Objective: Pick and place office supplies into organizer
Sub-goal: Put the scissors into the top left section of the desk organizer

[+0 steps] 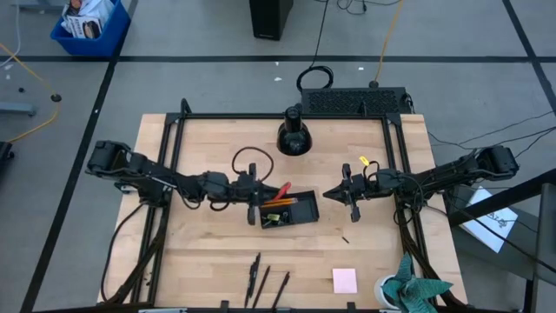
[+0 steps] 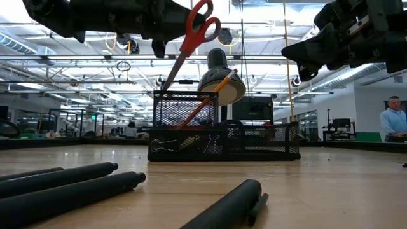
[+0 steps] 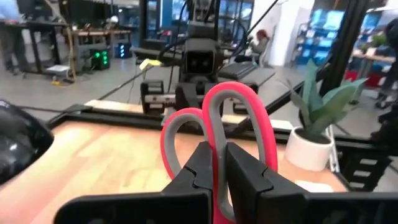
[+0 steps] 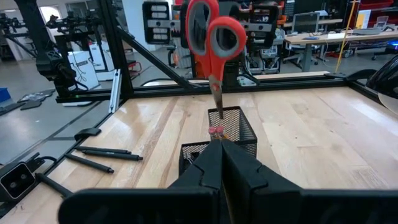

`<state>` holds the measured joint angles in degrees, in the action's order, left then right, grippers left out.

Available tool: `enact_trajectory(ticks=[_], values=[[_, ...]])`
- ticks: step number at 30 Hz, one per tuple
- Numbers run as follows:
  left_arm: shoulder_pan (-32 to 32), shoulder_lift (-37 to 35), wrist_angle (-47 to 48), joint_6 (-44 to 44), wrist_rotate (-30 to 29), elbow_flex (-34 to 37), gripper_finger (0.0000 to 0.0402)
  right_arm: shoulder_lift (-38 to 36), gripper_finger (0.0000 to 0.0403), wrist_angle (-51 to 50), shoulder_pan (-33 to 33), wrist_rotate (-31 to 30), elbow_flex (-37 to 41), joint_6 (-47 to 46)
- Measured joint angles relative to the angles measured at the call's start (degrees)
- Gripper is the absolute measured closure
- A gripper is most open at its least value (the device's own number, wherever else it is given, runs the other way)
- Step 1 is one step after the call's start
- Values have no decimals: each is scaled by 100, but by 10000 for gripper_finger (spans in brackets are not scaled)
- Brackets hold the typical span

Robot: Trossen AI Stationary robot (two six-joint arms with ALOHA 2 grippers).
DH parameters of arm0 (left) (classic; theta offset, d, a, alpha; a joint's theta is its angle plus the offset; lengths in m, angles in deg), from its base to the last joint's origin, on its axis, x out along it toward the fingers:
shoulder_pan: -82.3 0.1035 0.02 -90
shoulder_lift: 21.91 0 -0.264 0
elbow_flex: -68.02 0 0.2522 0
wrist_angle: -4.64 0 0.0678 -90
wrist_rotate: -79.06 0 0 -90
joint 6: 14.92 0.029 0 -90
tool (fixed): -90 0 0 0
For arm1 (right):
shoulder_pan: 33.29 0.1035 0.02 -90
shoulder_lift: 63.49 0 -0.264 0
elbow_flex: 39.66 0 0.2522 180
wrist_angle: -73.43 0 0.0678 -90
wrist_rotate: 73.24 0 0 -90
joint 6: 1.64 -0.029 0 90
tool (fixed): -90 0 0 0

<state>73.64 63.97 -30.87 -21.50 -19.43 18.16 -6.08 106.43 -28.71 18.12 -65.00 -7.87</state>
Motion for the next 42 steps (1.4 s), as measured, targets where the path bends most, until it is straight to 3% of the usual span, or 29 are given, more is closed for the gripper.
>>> enact_trajectory(ticks=[8, 16, 22, 28, 33, 42], values=[[51, 319, 239, 240, -252, 1, 374, 0, 403, 7, 0, 0, -1, -16], [471, 314, 283, 143, 288, 5, 372, 1, 403, -32, 0, 0, 0, -16], [406, 314, 259, 176, 344, 4, 372, 0, 403, -33, 0, 0, 0, 1], [219, 314, 100, 331, 257, 56, 371, 0, 403, -33, 0, 0, 0, 3], [176, 309, -552, 309, 65, 416, 371, 0, 403, -32, 0, 0, 0, -11], [182, 308, -798, -4, -413, 975, 371, 0, 403, -30, 0, -2, 0, -16]])
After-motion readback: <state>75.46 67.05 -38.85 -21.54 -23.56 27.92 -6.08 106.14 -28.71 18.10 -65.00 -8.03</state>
